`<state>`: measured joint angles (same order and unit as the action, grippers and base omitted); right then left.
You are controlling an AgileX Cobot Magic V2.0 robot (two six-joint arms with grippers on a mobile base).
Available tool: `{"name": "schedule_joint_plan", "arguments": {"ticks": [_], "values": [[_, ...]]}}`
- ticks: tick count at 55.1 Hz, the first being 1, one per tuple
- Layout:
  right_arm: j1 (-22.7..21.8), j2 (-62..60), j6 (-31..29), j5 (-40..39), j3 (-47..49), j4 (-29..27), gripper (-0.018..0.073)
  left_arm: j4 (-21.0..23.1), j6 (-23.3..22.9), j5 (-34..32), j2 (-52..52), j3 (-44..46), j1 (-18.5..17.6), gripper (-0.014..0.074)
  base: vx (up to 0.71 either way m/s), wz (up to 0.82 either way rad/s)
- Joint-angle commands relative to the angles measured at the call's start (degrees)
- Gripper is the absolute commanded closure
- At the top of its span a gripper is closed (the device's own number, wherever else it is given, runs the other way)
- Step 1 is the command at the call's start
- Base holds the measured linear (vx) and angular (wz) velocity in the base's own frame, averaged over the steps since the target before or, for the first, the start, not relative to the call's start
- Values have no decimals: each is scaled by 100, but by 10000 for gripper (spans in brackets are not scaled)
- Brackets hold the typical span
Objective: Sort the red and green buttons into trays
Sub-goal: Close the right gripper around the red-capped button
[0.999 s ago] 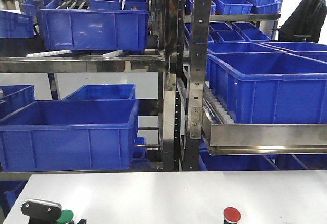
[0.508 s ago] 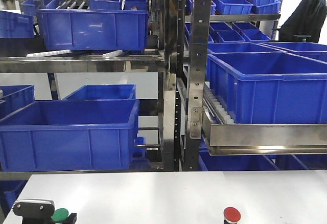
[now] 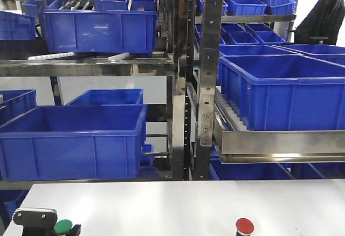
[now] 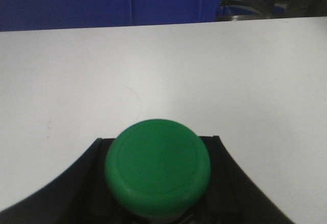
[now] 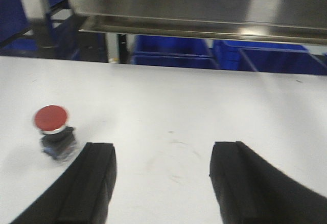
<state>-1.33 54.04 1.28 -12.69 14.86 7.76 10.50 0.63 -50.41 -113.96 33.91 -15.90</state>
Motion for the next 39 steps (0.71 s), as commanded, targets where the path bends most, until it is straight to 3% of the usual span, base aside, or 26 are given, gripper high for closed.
{"name": "schedule_joint_plan", "arguments": {"ticks": [1,10,21,39], "values": [[354,463,54,-1194,202,332,90,45,139,-418,448,96,-32,603,0,0],[955,1790,65,-2345,202,402,88,45,188,-267,648,96,-32,602,0,0],[1071,3475,44,-3908,231,296,46,45,203,-157,827,96,-32,602,0,0],[1153,5022,-95,-4123,1216,192,-57,40,203,-12,827,96,-32,599,0,0]]}}
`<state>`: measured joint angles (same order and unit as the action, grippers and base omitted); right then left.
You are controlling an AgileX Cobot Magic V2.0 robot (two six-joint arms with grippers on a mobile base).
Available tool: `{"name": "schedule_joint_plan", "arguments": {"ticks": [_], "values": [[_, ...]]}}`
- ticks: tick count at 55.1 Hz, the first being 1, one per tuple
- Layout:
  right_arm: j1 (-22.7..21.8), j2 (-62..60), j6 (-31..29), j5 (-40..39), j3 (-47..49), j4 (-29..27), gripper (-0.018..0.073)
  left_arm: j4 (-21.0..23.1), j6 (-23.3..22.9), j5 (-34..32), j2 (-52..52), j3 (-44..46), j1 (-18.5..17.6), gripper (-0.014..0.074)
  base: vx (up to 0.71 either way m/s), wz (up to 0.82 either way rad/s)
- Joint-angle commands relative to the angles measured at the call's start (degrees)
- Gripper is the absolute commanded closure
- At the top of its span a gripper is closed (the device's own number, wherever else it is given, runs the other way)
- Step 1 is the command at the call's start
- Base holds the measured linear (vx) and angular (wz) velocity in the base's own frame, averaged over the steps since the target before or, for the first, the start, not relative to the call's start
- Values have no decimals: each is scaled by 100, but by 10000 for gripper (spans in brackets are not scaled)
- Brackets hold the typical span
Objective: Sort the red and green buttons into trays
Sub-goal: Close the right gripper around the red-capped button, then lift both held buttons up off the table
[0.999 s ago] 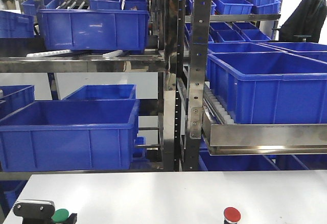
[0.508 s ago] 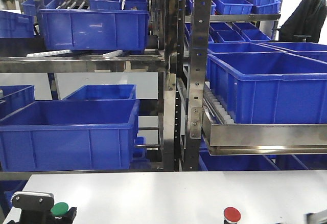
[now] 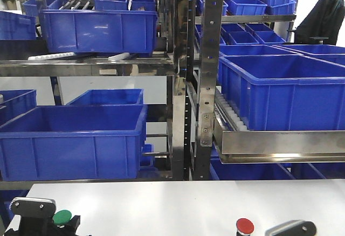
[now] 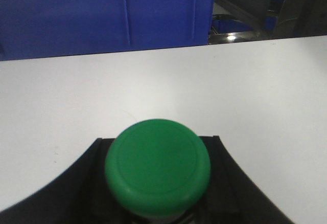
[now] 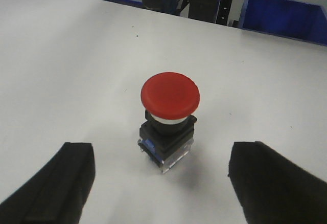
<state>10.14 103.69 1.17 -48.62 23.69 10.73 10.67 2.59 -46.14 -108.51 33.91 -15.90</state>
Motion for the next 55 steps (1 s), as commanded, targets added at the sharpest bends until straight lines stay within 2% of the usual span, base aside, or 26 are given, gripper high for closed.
{"name": "schedule_joint_plan", "arguments": {"ticks": [1,19,35,46,55], "values": [[6,132,-78,-530,400,-105,-56,23,7,-439,283,96,-32,599,0,0],[6,990,32,-453,1408,267,-37,23,7,-432,283,96,-32,599,0,0],[6,1338,487,-465,1661,262,51,23,1,-438,283,96,-32,596,0,0],[6,1337,487,-465,1661,262,231,23,1,-438,283,96,-32,596,0,0],[6,1266,611,-451,1661,399,474,23,1,-355,307,96,-32,596,0,0]]}}
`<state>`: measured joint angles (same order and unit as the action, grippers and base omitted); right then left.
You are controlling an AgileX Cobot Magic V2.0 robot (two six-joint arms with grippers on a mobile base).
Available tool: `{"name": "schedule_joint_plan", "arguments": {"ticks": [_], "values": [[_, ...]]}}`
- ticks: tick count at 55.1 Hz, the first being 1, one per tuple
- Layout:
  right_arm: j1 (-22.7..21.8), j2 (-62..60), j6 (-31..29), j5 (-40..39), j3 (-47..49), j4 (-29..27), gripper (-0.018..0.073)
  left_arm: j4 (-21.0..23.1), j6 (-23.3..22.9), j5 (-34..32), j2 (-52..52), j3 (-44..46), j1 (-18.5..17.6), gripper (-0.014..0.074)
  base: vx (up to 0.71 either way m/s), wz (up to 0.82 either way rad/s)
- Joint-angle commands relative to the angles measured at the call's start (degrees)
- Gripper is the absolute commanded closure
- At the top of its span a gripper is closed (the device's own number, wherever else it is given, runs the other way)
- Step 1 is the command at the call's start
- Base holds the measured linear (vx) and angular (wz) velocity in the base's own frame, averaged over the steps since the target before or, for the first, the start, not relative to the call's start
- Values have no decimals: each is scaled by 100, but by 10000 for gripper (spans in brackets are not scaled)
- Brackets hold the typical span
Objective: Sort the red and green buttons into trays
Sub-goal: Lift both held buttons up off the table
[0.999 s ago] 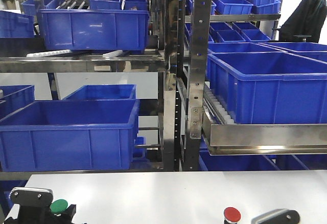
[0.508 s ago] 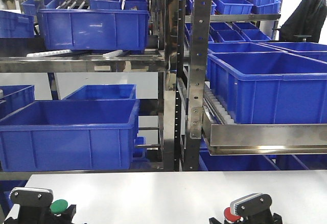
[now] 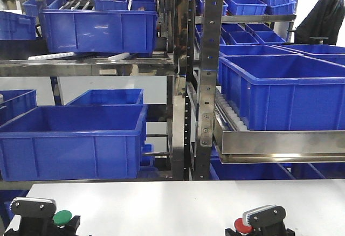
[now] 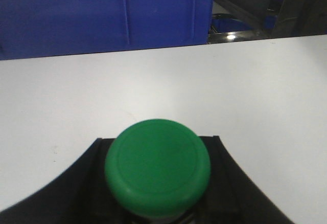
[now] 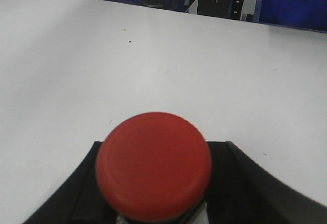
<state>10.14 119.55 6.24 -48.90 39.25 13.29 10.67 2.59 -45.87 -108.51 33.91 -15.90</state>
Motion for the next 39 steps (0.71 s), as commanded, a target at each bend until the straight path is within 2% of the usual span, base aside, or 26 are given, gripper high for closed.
{"name": "schedule_joint_plan", "arguments": {"ticks": [1,3,4,12,20,28,39], "values": [[6,-346,138,-424,105,186,496,23,1,-362,326,96,-32,596,0,0],[6,-434,202,-424,105,315,549,23,1,-288,364,96,-32,596,0,0],[20,-1323,316,-61,105,872,572,23,44,-25,975,96,-32,596,0,0],[216,-2269,654,801,105,880,571,23,244,283,1700,96,-32,596,0,0],[546,-3147,686,1434,105,644,570,23,511,718,2528,96,-32,596,0,0],[861,-4098,686,2083,196,55,570,23,557,1132,3467,101,-32,596,0,0],[988,-4858,681,3472,1034,67,569,23,598,1641,4794,114,-32,596,0,0]]}}
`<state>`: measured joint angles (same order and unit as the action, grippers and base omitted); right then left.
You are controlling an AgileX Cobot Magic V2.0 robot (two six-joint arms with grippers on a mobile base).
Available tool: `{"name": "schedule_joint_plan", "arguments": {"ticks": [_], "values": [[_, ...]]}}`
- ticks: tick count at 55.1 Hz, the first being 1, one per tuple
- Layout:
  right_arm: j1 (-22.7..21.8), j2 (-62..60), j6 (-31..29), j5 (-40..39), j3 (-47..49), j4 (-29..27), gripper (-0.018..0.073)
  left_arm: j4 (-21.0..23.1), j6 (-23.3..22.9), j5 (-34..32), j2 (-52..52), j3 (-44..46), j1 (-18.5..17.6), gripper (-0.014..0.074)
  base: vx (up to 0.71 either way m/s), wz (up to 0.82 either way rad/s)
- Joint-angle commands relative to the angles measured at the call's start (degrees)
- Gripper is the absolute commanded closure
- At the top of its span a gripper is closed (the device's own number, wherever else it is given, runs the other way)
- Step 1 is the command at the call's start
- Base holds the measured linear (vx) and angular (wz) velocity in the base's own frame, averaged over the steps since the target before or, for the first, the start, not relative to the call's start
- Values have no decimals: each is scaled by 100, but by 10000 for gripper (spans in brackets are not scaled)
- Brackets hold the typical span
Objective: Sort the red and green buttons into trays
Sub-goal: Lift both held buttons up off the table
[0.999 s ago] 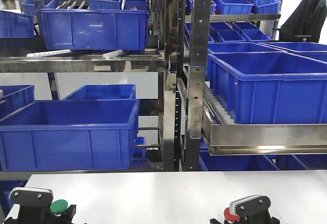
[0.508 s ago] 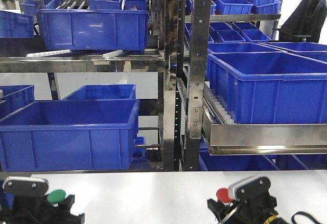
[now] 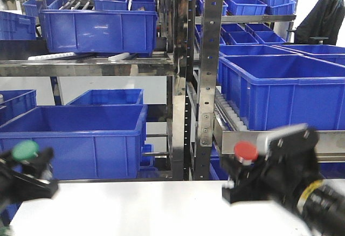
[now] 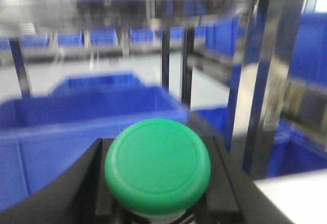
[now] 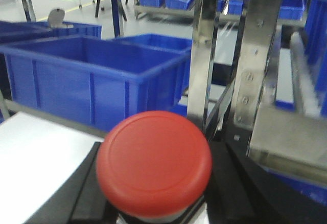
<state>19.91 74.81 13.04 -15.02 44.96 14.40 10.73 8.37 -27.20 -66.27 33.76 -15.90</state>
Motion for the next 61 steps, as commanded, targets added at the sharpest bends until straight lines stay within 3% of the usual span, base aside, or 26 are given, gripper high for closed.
{"name": "schedule_joint_plan", "arguments": {"ticks": [1,9,17,61], "values": [[12,-411,1,142,512,-44,569,17,21,-124,720,169,-32,596,0,0],[12,-651,1,351,735,-44,569,17,83,961,1138,703,-32,596,0,0],[12,-745,1,352,735,-44,569,17,77,1554,1112,1180,-32,596,0,0],[1,-774,1,354,735,-44,569,17,73,1613,1112,1195,-32,596,0,0]]}}
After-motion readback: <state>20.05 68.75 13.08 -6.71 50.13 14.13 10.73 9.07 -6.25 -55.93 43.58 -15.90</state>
